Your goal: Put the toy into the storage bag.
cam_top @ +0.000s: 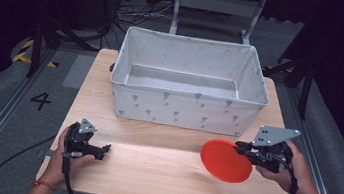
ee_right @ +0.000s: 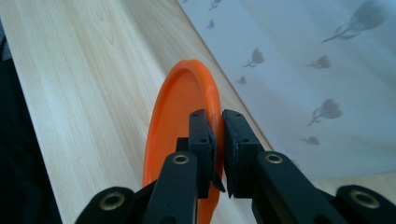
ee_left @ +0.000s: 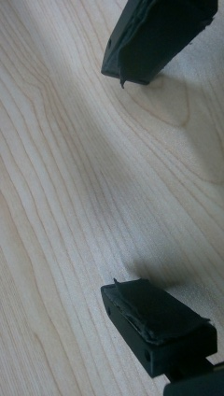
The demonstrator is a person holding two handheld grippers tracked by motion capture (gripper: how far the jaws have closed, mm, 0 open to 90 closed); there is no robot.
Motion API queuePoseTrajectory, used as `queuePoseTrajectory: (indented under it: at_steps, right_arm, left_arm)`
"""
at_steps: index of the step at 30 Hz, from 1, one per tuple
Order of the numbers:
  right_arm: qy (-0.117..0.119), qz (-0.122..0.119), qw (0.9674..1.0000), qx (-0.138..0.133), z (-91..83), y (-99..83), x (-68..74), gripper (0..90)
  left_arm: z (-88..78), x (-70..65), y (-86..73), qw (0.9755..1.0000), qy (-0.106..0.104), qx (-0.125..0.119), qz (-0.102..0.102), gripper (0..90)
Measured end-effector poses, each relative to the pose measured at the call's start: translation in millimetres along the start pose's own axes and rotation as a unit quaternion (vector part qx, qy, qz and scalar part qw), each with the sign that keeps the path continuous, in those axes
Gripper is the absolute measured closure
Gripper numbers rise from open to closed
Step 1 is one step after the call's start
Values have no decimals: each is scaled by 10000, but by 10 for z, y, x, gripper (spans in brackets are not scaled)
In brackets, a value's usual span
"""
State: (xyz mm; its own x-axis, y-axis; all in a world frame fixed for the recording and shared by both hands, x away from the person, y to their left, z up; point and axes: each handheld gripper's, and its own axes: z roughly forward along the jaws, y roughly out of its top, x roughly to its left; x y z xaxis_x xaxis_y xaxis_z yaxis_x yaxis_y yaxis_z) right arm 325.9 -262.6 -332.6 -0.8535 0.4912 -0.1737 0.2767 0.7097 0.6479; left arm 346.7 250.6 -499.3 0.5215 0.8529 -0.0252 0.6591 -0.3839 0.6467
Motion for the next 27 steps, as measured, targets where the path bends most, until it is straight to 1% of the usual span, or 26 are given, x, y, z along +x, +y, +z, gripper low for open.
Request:
queuePoseTrajectory:
  at_steps: [3, 7, 8, 11, 12, 13, 14, 15, 16, 17, 18, 19, 20, 21, 23, 24, 25, 27]
  right_arm:
    - [-131, -23, 9998, -131, -129, 48, -21, 829]
    - [-120, -91, 9995, -261, -311, 130, -71, 828]
    - [-120, -91, 9995, -261, -311, 130, -71, 828]
    - [-147, -198, 9993, -291, -445, 216, -113, 828]
    - [-116, -221, 9992, -298, -470, 235, -125, 828]
    - [-171, -239, 9990, -326, -492, 255, -132, 828]
    - [-146, -246, 9991, -328, -519, 280, -148, 828]
    - [-159, -254, 9990, -327, -539, 300, -156, 828]
    - [-219, -264, 9987, -369, -568, 321, -167, 828]
    - [-219, -264, 9987, -369, -568, 321, -167, 828]
    - [-242, -262, 9982, -482, -647, 370, -191, 828]
    - [-253, -228, 9979, -554, -686, 394, -207, 828]
    - [-215, -226, 9977, -595, -724, 417, -221, 828]
    - [-215, -226, 9977, -595, -724, 417, -221, 828]
    - [-286, -216, 9970, -681, -806, 476, -248, 828]
    - [-285, -233, 9970, -686, -832, 496, -254, 828]
    - [-364, -230, 9964, -730, -883, 538, -272, 828]
    - [-365, -258, 9963, -740, -936, 586, -297, 828]
  left_arm:
    - [0, 2, 1, 10000, 5, 2, 6, 6]
    - [1, 5, 1, 10000, 15, -8, 20, 5]
    - [1, 5, 1, 10000, 15, -8, 20, 5]
    - [1, 4, 1, 10000, 13, -7, 15, 5]
    - [1, 4, 1, 10000, 14, -8, 18, 5]
    - [1, 5, 1, 10000, 14, -6, 20, 5]
    - [1, 4, 1, 10000, 13, -9, 19, 5]
    - [1, 4, 1, 10000, 14, -8, 18, 5]
    - [1, 4, 1, 10000, 13, -7, 18, 5]
    - [1, 4, 1, 10000, 13, -7, 18, 5]
    - [1, 4, 1, 10000, 13, -6, 19, 5]
    - [1, 4, 1, 10000, 13, -7, 16, 5]
    - [1, 4, 1, 10000, 14, -8, 18, 5]
    - [1, 4, 1, 10000, 14, -8, 18, 5]
    - [1, 4, 1, 10000, 14, -7, 18, 5]
    - [1, 4, 1, 10000, 13, -6, 19, 5]
    - [1, 4, 1, 10000, 11, -7, 19, 5]
    - [0, 2, 1, 10000, 5, -1, 6, 5]
